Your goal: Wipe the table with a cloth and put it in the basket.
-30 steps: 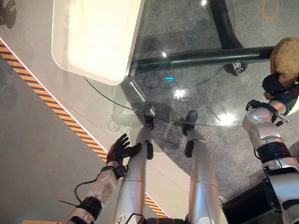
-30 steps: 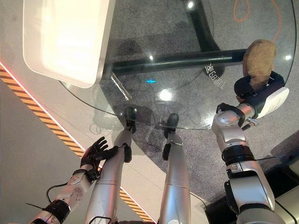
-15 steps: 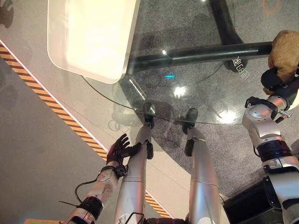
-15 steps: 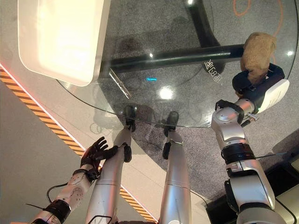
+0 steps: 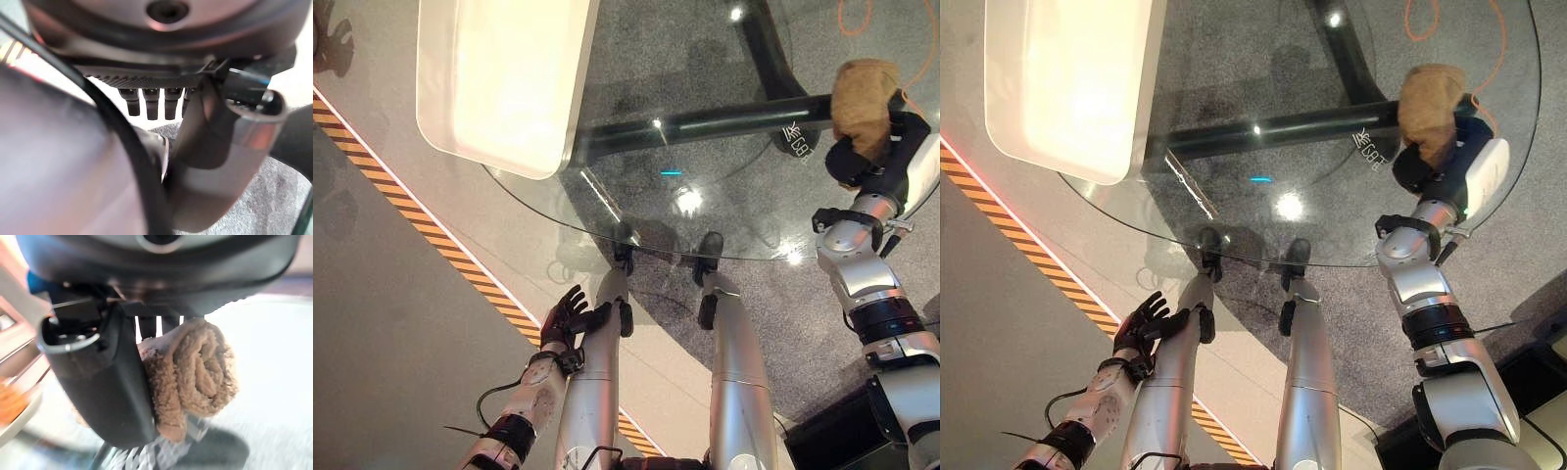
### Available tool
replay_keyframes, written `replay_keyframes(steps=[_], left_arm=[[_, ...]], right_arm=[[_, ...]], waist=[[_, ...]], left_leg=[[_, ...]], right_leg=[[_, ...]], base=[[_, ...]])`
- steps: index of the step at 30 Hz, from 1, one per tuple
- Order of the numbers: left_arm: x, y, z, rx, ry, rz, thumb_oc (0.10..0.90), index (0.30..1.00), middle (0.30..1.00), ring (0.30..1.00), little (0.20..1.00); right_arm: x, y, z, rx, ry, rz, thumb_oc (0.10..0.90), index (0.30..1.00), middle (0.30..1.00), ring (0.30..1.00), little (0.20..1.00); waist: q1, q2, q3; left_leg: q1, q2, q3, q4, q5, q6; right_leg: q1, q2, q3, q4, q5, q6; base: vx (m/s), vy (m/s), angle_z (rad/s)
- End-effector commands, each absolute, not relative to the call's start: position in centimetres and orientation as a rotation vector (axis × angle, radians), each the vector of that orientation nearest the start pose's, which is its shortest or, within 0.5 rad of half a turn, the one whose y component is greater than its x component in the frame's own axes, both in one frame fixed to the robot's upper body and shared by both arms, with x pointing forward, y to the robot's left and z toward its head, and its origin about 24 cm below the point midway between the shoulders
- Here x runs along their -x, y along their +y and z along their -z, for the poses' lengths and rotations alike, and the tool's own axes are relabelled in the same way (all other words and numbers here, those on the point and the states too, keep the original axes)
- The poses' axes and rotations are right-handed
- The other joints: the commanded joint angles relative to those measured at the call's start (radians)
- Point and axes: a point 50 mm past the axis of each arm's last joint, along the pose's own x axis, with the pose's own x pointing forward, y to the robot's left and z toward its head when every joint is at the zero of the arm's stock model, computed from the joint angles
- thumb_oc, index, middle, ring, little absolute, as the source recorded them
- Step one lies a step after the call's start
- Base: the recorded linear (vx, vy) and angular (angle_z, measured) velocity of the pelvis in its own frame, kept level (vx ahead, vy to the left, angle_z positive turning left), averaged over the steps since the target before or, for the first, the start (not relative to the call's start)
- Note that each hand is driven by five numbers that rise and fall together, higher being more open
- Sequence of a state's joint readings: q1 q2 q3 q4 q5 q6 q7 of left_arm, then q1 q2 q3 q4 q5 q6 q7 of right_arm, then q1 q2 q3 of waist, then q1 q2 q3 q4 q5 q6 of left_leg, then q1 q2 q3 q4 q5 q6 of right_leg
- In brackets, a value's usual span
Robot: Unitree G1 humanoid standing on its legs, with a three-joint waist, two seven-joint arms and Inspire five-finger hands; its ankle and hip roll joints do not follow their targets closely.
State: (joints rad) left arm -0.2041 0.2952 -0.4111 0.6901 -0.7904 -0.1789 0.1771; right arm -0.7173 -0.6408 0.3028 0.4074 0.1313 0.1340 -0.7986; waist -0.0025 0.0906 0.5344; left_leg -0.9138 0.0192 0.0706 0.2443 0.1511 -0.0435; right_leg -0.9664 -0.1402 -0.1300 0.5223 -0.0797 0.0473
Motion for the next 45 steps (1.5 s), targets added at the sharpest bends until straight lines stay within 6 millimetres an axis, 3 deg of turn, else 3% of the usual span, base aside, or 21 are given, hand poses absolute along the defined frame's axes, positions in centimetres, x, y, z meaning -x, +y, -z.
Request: replay_keyframes(steps=[1, 11, 19, 29, 45], left_arm=[[-22.3, 17.2, 8.1, 0.232, 0.539, -0.116, 0.800, 0.900, 0.900, 0.900, 0.900], [-22.4, 16.4, 8.2, 0.228, 0.550, -0.099, 0.800, 0.900, 0.900, 0.900, 0.900], [-22.6, 15.7, 8.1, 0.228, 0.550, -0.091, 0.800, 0.900, 0.900, 0.900, 0.900], [-23.0, 15.7, 7.8, 0.236, 0.529, -0.101, 0.800, 0.900, 0.900, 0.900, 0.900], [-23.3, 16.0, 7.3, 0.247, 0.507, -0.117, 0.800, 0.900, 0.900, 0.900, 0.900]], right_arm=[[-35.6, -17.6, -19.3, 0.595, -0.474, 0.366, 0.100, 0.300, 0.300, 0.300, 0.200], [-34.9, -12.4, -19.9, 0.506, -0.532, 0.214, 0.100, 0.300, 0.300, 0.300, 0.200], [-34.6, -10.6, -19.4, 0.449, -0.493, 0.156, 0.100, 0.300, 0.300, 0.300, 0.200], [-33.1, -7.2, -18.8, 0.314, -0.480, -0.167, 0.100, 0.300, 0.300, 0.300, 0.200], [-31.5, -7.9, -19.4, 0.187, -0.529, -0.211, 0.100, 0.300, 0.300, 0.300, 0.200]], waist=[[0.039, 0.021, -0.014], [0.050, 0.018, -0.014], [0.054, 0.018, -0.014], [0.052, 0.014, -0.014], [0.032, -0.008, -0.014]], left_leg=[[-0.002, -0.073, 0.059, 0.176, -0.236, 0.022], [0.007, -0.073, 0.063, 0.174, -0.233, 0.021], [0.001, -0.072, 0.062, 0.178, -0.233, 0.022], [0.002, -0.068, 0.069, 0.180, -0.229, 0.019], [0.017, -0.056, 0.074, 0.177, -0.226, 0.017]], right_leg=[[0.009, 0.022, -0.033, -0.164, 0.107, 0.053], [0.017, 0.017, -0.040, -0.161, 0.103, 0.053], [0.009, 0.012, -0.039, -0.159, 0.106, 0.053], [0.006, 0.010, -0.038, -0.153, 0.106, 0.054], [0.017, 0.021, -0.036, -0.152, 0.110, 0.053]], base=[[0.00, 0.000, 0.00], [0.00, 0.005, 0.01], [0.00, 0.002, 0.00], [0.00, 0.000, 0.00], [0.00, -0.013, 0.05]])
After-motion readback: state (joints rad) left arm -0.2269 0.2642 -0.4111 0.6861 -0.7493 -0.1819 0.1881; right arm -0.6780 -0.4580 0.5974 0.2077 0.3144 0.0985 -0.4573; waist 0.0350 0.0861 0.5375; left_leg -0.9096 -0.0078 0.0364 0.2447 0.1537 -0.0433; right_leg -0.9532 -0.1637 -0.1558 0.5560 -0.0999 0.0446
